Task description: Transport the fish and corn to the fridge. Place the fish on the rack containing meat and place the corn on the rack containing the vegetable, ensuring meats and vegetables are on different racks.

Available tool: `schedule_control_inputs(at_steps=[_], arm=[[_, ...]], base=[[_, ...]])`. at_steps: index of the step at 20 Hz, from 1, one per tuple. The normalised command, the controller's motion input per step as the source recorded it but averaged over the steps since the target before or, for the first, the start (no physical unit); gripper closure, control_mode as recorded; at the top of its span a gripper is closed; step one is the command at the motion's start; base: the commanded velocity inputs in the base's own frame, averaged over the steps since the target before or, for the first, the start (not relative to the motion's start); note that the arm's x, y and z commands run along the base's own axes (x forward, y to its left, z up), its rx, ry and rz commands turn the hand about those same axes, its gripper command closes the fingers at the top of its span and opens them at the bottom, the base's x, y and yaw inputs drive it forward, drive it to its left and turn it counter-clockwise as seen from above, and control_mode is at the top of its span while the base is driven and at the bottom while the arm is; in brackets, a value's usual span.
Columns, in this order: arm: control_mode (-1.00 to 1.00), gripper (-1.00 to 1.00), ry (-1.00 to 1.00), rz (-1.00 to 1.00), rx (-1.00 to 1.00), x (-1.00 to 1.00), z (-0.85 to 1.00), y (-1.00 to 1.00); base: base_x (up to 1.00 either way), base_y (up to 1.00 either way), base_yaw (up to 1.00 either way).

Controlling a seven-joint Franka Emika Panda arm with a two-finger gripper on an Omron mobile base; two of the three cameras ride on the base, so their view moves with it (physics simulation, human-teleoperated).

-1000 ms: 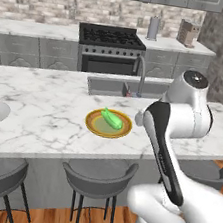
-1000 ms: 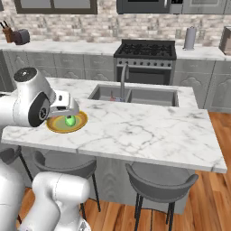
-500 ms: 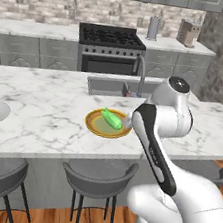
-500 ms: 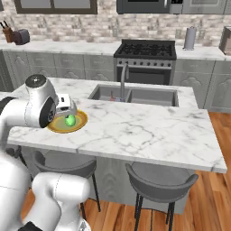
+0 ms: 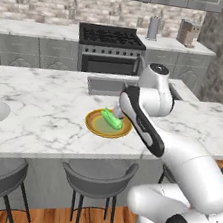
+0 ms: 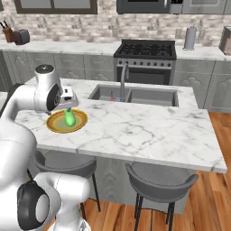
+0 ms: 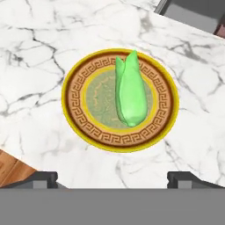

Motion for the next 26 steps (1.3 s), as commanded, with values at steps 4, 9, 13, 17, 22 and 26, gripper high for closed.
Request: schedule_control_inputs(at_steps=[4,9,13,17,22,26], arm=[[-1.00,-1.00,0.00,0.00,0.00,0.47,-0.25,0.19],[-1.00,-1.00,0.00,0.00,0.00,0.43,-0.34,0.03],[-1.00,-1.00,0.00,0.00,0.00,0.44,-0.41,0.00],[-1.00,-1.00,0.00,-0.02,0.00,0.44,-0.31,0.00],[-1.00,-1.00,0.00,-0.01,0.00,0.44,-0.34,0.01],[-1.00,-1.00,0.02,0.00,0.00,0.13,-0.13,0.00]], base=[[0.00,0.00,0.00],[0.00,0.00,0.00],[0.00,0.00,0.00],[0.00,0.00,0.00],[0.00,0.00,0.00],[0.00,0.00,0.00]])
